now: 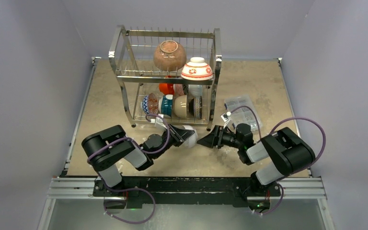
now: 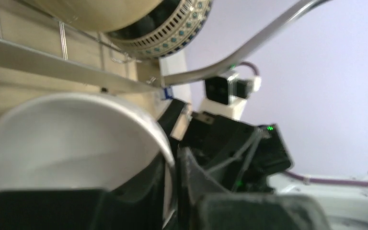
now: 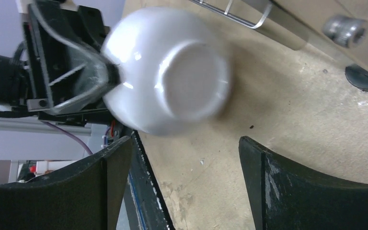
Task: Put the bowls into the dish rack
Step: Pick up the bowl from the center of the board.
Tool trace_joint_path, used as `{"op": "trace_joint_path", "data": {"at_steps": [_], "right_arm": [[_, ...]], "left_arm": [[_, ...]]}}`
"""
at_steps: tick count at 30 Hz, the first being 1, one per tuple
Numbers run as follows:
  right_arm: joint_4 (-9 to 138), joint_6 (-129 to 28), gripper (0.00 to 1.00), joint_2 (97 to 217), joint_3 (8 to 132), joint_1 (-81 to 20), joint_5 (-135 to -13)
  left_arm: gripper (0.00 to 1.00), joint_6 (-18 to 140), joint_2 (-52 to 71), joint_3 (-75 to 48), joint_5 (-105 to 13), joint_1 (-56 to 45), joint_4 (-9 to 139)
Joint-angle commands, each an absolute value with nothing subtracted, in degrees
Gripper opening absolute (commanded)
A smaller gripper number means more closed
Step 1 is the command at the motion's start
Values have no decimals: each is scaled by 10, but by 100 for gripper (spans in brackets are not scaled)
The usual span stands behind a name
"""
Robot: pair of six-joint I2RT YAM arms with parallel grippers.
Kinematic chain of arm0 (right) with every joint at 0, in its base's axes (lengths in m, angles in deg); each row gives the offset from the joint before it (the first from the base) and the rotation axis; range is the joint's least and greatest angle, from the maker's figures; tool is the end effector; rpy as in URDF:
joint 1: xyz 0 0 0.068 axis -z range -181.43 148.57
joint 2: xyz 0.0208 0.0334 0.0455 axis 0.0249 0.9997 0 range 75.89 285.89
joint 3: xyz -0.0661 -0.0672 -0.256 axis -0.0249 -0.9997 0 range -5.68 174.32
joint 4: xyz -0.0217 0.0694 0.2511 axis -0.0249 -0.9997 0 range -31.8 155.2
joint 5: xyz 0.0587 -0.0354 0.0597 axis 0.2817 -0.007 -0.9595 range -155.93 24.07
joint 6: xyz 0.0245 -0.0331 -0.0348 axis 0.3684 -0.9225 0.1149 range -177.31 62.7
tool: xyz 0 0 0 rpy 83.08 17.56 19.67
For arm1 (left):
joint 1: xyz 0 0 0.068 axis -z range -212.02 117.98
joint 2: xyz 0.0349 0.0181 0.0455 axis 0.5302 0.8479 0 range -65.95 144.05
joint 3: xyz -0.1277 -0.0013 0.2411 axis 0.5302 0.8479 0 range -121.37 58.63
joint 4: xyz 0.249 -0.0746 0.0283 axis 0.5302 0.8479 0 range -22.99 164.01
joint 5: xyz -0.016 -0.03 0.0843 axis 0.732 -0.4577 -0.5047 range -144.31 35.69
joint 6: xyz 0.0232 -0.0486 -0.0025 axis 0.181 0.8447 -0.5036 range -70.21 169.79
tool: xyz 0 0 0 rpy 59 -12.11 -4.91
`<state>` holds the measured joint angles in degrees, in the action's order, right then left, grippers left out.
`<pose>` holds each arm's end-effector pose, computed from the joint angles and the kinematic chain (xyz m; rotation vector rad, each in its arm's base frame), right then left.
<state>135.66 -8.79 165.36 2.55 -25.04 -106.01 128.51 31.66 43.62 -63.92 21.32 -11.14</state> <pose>0.1865 0.1065 0.1255 -0.1498 1.9729 1.4812 0.1568 -0.2009 0.1315 -0.5649 1.8326 -1.5511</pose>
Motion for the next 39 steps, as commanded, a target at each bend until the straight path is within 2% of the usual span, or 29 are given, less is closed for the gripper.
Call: {"op": "trace_joint_path", "data": {"at_steps": [1,5,9,16,22,26,33,39], "right_arm": [[1310,-106,84,1590,22,-253,-1065],[1181,-141,89,1470,31,-254,-1055],[1014,-194,98,1339,64,-254,-1030],[855,-250,99,1203,124,-253,-1028],[826,-268,99,1164,176,-254,-1049],[812,-292,99,1167,220,-254,-1066],[774,-326,99,1173,304,-253,-1076],[750,-340,99,1184,367,-253,-1095]], "left_arm": [[1,1274,317,429,-611,218,-186],[0,1256,293,442,-596,218,-194],[0,1223,226,445,-581,217,-127],[0,1089,14,392,-576,218,177],[0,946,-131,276,-580,217,474],[0,876,-175,203,-564,218,602],[0,785,-166,38,-508,218,765],[0,751,-133,-100,-476,217,824]]}}
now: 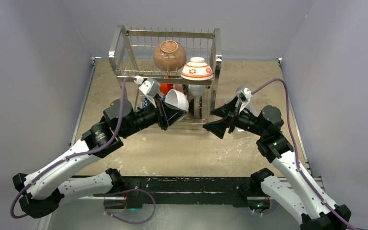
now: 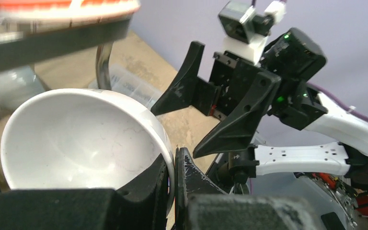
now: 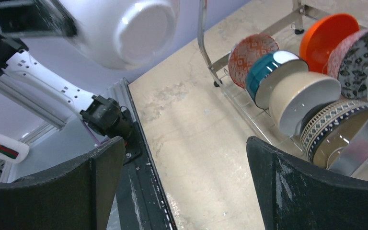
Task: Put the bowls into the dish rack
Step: Pick up the bowl from the center of the board, then turn the bowl upside down on the dish rack.
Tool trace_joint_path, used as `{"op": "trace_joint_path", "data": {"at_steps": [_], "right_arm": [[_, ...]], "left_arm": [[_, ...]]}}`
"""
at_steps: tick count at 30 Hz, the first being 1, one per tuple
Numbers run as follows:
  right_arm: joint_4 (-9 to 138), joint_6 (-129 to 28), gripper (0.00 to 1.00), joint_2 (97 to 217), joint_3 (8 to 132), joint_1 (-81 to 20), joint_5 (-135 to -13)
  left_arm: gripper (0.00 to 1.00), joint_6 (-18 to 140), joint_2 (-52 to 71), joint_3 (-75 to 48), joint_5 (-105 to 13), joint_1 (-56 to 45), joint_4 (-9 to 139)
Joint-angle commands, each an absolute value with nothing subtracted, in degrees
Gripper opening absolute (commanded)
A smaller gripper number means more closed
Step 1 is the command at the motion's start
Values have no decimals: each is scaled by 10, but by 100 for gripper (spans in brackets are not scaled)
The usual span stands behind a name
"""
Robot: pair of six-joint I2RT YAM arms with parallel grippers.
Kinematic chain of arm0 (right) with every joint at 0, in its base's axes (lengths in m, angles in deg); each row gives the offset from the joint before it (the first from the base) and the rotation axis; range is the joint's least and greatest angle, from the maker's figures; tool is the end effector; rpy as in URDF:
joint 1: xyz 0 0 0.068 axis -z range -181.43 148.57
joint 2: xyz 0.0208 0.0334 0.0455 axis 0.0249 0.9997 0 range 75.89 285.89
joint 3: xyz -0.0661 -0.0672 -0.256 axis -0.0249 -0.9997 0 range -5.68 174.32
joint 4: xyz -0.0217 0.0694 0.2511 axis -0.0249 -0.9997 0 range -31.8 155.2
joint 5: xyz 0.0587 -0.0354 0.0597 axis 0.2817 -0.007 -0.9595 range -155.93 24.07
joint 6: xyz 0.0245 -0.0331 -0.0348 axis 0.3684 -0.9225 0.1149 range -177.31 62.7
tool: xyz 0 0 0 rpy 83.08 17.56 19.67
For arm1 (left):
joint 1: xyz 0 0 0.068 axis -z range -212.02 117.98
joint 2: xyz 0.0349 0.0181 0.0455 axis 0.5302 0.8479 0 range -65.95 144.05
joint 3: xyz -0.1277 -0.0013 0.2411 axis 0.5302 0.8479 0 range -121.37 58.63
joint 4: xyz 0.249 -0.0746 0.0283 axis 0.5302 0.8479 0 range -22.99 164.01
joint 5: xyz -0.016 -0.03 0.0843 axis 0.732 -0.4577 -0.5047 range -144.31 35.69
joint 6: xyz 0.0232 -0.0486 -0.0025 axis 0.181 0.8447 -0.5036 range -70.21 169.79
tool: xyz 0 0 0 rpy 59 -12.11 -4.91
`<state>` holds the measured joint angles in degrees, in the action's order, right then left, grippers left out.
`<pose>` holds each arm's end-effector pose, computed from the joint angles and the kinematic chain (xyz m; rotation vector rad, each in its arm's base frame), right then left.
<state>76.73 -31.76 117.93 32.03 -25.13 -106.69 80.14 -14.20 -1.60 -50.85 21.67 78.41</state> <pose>0.1490 0.0907 0.3442 -0.5962 1.4814 1.1924 0.1163 -0.1620 0.4108 0.4044 1.7081 -1.1555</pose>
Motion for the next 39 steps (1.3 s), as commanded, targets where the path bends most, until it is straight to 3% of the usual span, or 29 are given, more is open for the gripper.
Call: {"op": "trace_joint_path", "data": {"at_steps": [1,12,24,28,32,39], "right_arm": [[750,-340,99,1185,377,-253,-1099],[772,-328,99,1217,446,-253,-1128],[778,-323,98,1215,425,-253,-1135],[772,-327,99,1210,415,-254,-1132],[769,-327,99,1206,405,-254,-1132],[765,-329,99,1199,392,-253,-1126]], "left_arm": [[0,749,-128,-119,-477,217,827],[0,728,-40,-311,-542,193,854],[0,778,81,-475,-451,14,835],[0,876,114,-472,-344,-105,759],[0,1051,142,-400,-224,-219,569],[0,1133,185,-345,-191,-263,455]]}}
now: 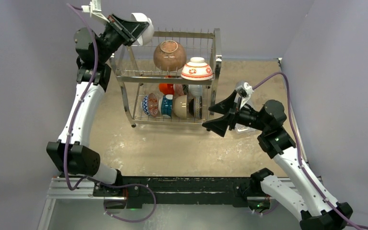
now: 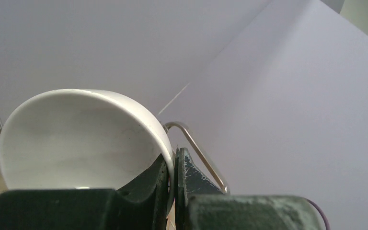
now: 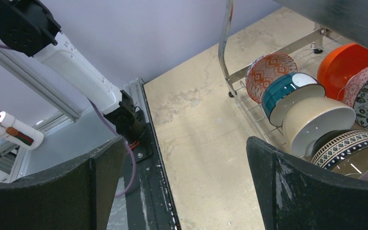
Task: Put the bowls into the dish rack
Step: Turn the bowl upside down on the dish rack.
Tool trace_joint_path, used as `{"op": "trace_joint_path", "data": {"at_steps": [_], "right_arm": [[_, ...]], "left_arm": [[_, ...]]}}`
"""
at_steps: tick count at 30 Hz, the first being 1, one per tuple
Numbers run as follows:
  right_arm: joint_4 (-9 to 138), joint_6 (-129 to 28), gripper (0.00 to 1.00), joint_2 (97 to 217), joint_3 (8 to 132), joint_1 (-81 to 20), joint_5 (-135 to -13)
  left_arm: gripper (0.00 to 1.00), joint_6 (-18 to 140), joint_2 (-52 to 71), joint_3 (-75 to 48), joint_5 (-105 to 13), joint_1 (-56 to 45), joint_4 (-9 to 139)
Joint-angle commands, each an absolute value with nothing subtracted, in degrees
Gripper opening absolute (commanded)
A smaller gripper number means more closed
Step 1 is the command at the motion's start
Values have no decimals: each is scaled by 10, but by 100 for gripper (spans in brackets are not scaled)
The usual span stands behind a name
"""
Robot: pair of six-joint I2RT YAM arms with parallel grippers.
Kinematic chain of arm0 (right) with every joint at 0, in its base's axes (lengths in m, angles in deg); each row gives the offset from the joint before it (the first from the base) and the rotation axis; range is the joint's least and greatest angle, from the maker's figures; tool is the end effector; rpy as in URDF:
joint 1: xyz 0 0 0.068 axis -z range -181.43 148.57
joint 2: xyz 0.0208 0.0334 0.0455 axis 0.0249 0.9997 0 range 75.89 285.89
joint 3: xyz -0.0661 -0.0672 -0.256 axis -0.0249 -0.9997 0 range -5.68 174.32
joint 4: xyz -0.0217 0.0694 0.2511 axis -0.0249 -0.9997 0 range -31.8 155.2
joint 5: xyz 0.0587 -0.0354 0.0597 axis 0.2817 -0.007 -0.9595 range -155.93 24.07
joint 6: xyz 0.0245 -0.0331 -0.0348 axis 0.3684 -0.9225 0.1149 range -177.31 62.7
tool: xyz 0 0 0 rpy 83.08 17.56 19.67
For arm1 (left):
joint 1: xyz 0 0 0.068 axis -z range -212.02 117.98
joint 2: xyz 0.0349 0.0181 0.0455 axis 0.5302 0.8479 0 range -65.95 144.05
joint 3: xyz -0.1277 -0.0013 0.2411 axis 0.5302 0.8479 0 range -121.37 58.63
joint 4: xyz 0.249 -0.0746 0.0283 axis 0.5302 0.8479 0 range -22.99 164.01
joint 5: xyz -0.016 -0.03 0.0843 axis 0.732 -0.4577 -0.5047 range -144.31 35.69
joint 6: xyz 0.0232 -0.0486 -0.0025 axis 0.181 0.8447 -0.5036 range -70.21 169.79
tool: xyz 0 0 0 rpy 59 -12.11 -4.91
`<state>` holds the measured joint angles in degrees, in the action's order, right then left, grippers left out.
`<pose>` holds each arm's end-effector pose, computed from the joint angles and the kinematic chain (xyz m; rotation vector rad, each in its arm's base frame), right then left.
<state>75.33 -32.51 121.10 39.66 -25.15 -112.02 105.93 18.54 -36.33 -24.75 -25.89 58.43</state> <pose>0.1508 0.0942 0.3790 -0.7006 1.4085 1.2332 0.3201 -0.0521 0.5141 -0.1134 1.3839 -1.2389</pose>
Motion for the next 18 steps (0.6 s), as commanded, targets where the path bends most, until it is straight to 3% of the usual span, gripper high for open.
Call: {"op": "trace_joint_path", "data": {"at_steps": [1,7,18], "right_arm": [[765,-329,99,1199,391,-253,-1125],[766,-330,99,1202,389,-253,-1123],[776,-324,99,1206,384,-253,-1126]], "left_arm": [[0,1130,187,-338,-193,-264,456],[0,1153,187,-275,-194,-268,423],[0,1126,71,-143,-314,-264,490]]}}
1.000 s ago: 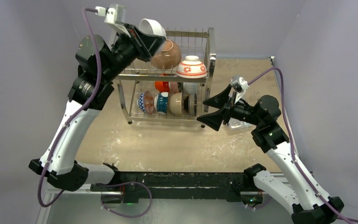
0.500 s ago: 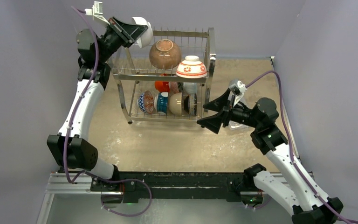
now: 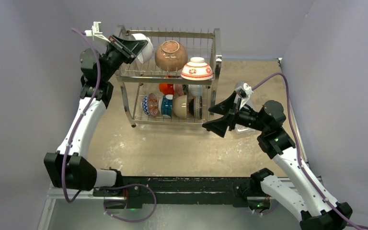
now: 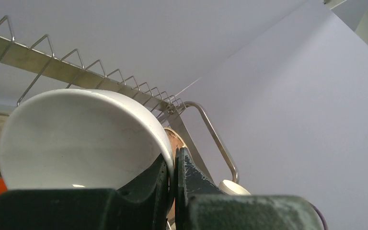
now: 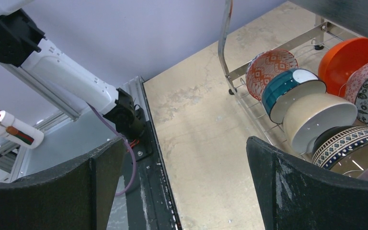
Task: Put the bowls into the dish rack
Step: Turn the bowl upside down on the dish rack.
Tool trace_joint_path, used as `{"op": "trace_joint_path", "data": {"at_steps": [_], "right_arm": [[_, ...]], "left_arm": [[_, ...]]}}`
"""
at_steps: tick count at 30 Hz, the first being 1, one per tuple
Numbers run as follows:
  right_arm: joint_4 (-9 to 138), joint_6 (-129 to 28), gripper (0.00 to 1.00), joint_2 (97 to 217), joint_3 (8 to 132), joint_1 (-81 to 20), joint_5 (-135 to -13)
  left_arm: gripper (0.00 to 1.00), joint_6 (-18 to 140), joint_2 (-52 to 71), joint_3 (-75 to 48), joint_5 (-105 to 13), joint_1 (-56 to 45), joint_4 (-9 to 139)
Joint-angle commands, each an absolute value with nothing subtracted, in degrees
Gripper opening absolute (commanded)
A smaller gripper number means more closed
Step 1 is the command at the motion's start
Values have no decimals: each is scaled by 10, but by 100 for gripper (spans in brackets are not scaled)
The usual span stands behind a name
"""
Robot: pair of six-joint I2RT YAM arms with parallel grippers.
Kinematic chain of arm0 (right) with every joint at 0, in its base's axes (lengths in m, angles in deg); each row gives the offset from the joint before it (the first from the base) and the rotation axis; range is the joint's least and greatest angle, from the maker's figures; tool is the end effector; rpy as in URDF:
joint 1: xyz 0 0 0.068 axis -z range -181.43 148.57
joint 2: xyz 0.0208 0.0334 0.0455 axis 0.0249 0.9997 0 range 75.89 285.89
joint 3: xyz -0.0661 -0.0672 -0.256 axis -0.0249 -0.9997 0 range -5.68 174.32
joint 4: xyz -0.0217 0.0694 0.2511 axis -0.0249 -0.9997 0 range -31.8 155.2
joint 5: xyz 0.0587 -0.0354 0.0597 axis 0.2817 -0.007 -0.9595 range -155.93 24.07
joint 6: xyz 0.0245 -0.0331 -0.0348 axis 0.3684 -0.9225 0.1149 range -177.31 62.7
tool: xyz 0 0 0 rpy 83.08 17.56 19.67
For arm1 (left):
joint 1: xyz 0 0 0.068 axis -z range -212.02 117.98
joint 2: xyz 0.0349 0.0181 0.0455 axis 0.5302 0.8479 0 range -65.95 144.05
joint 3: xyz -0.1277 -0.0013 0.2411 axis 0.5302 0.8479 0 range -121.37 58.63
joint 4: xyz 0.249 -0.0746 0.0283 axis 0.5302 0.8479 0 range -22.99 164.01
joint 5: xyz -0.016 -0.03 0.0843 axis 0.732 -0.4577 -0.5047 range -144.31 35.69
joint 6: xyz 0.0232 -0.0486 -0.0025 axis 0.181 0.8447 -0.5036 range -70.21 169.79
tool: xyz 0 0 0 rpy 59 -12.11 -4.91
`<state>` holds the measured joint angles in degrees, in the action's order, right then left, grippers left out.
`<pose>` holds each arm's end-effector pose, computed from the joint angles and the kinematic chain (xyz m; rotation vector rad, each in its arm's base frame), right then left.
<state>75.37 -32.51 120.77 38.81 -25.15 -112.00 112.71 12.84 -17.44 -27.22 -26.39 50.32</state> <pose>0.1504 0.0941 0.3748 -0.6986 1.4172 1.2347 0.3157 -0.0475 0.4463 -0.2957 1.4521 -1.3022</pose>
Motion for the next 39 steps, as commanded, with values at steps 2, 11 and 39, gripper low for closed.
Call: {"op": "trace_joint_path", "data": {"at_steps": [2,11,39], "right_arm": [[776,-324,99,1208,384,-253,-1126],[769,-324,99,1205,384,-253,-1124],[775,-319,99,1200,373,-254,-1127]], "left_arm": [[0,1128,52,-121,-334,-262,492],[0,1116,6,-108,-402,-224,570],[0,1118,12,-160,-580,-96,682]]}}
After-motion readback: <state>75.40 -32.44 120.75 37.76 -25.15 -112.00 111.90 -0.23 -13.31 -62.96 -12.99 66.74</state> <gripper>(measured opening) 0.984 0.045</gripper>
